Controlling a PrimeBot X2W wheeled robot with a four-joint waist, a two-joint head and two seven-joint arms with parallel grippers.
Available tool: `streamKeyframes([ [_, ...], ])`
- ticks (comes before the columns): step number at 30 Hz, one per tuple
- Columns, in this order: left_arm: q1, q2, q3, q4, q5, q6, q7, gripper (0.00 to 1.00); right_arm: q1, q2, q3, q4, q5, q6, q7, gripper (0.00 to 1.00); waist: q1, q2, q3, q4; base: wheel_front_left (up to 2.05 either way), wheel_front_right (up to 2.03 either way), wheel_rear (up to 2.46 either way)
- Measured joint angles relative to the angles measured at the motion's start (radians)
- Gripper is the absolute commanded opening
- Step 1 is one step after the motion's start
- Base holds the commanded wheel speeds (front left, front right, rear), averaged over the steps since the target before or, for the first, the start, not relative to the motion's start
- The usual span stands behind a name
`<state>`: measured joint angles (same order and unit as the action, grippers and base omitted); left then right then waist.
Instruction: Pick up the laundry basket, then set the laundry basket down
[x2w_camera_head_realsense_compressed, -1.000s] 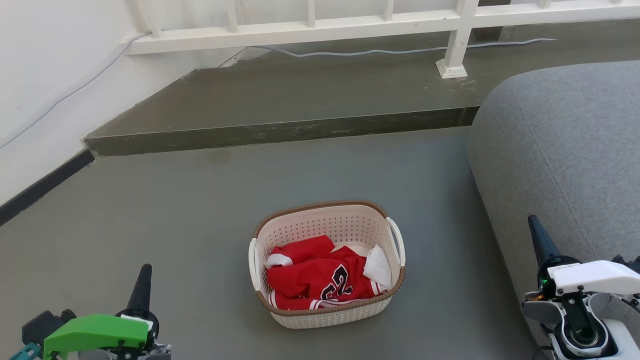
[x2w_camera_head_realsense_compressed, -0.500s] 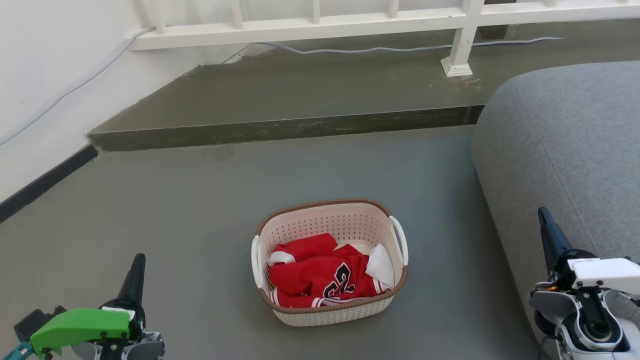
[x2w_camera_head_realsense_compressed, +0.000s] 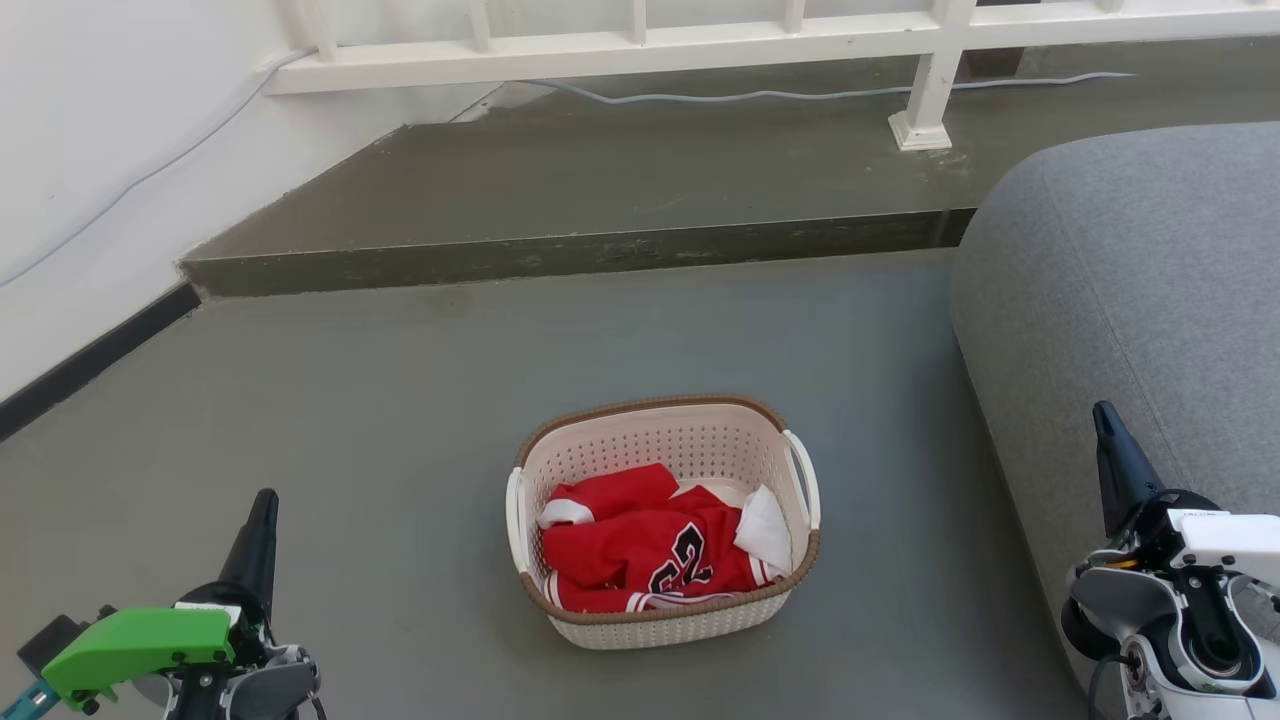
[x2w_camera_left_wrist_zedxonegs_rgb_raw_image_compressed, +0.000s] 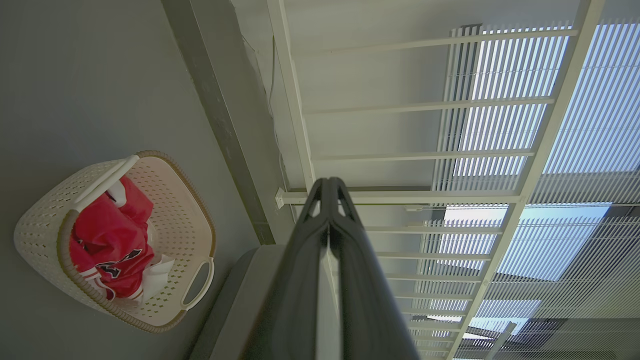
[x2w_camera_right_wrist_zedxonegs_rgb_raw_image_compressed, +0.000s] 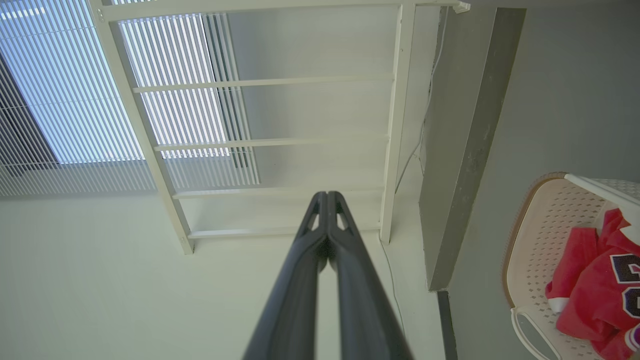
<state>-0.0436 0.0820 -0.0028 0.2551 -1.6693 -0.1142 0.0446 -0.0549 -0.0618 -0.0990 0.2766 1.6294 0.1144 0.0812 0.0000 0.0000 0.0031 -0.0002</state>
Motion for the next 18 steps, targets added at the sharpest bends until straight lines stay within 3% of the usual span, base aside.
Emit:
streamKeyframes([
  [18,-0.001,0.0,0.001,0.009,0.0,-0.001,0.0,0.0,0.0,0.0,-0.001,0.004,0.0,0.0,0.0,0.0,-0.0001,0.0,0.0,0.0,0.0,0.0,0.0],
])
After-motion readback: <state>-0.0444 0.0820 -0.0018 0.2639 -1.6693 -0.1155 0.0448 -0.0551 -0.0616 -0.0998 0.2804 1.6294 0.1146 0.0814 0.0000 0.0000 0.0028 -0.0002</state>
